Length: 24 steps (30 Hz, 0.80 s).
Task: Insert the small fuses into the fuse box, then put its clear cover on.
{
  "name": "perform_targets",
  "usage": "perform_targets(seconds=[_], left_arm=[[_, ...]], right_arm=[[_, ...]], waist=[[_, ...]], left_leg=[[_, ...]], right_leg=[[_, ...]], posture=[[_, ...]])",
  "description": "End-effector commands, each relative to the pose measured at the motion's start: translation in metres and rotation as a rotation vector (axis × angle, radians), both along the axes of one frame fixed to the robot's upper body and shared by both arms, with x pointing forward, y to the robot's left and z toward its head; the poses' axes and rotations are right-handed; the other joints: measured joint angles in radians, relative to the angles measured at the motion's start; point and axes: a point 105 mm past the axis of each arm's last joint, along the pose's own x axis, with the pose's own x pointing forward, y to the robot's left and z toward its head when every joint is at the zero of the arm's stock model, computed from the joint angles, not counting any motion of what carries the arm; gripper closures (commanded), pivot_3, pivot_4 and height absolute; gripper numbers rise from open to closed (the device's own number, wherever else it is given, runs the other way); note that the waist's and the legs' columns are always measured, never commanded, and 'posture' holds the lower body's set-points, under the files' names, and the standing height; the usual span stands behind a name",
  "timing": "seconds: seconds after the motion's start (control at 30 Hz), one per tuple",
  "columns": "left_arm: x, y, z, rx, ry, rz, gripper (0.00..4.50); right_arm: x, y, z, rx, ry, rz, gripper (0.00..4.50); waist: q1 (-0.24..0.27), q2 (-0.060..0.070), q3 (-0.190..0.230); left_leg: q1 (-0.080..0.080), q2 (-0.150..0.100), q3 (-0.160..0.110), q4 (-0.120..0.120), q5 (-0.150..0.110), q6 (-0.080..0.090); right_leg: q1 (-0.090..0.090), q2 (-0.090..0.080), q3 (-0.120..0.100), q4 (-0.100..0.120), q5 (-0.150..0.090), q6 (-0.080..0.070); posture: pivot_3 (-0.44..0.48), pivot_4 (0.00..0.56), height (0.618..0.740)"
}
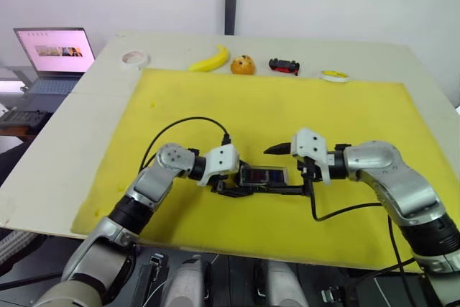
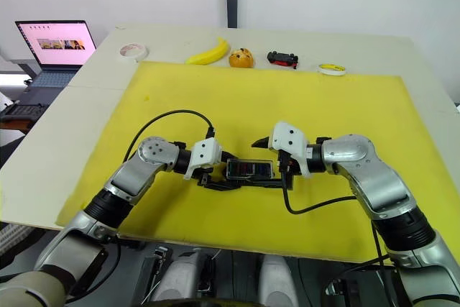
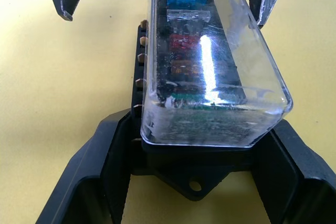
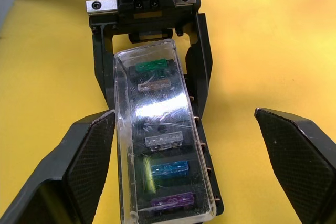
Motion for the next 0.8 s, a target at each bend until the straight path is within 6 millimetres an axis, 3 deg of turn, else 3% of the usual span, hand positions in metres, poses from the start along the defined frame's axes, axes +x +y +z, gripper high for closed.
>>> perform_targets(seconds=[0.03,0.2,0.3,0.5,0.53,0.8], left_arm=[[-0.004,-0.007,0.013,-0.033,-0.038,-0.051,1.89],[-0.004,-0.007,0.013,-0.036,-0.036,-0.048,1.89],[-0.004,-0.007,0.013,-0.037,-0.034,-0.046,1.89],[-0.004,-0.007,0.013,-0.035,-0.034,-0.048,1.89],[-0.004,-0.007,0.013,-0.034,-0.034,-0.050,1.89],[-0.004,-0.007,0.012,-0.034,-0.030,-0.051,1.89]], right_arm=[[-0.009,0.005,0.029,0.078,-0.041,0.041,0.02],[-0.023,0.012,0.034,0.191,0.009,0.067,0.02],[-0.030,0.017,0.025,0.210,0.030,0.065,1.23],[-0.019,0.019,0.013,0.208,0.037,-0.012,4.27],[-0.017,0.017,0.008,0.199,0.042,-0.024,4.44],[-0.006,0.004,-0.024,0.103,0.091,-0.101,4.44]], waist=[[0.000,0.000,0.000],[0.001,0.000,0.000],[0.001,0.000,0.000],[0.000,0.000,0.000],[0.000,0.000,0.000],[-0.001,0.000,0.000]], left_leg=[[0.000,0.000,0.000,0.000,0.000,0.000],[0.000,0.000,0.000,0.000,0.000,0.000],[0.000,0.000,0.000,0.000,0.000,0.000],[0.000,0.000,0.000,0.000,0.000,0.000],[0.000,0.000,0.000,0.000,0.000,0.000],[0.000,0.000,0.000,0.000,0.000,0.000]], right_leg=[[0.000,0.000,0.000,0.000,0.000,0.000],[0.000,0.000,0.000,0.000,0.000,0.000],[0.000,0.000,0.000,0.000,0.000,0.000],[0.000,0.000,0.000,0.000,0.000,0.000],[0.000,0.000,0.000,0.000,0.000,0.000],[0.000,0.000,0.000,0.000,0.000,0.000]], posture=[[0.000,0.150,0.740],[0.000,0.150,0.740],[0.000,0.150,0.740],[0.000,0.150,0.740],[0.000,0.150,0.740],[0.000,0.150,0.740]])
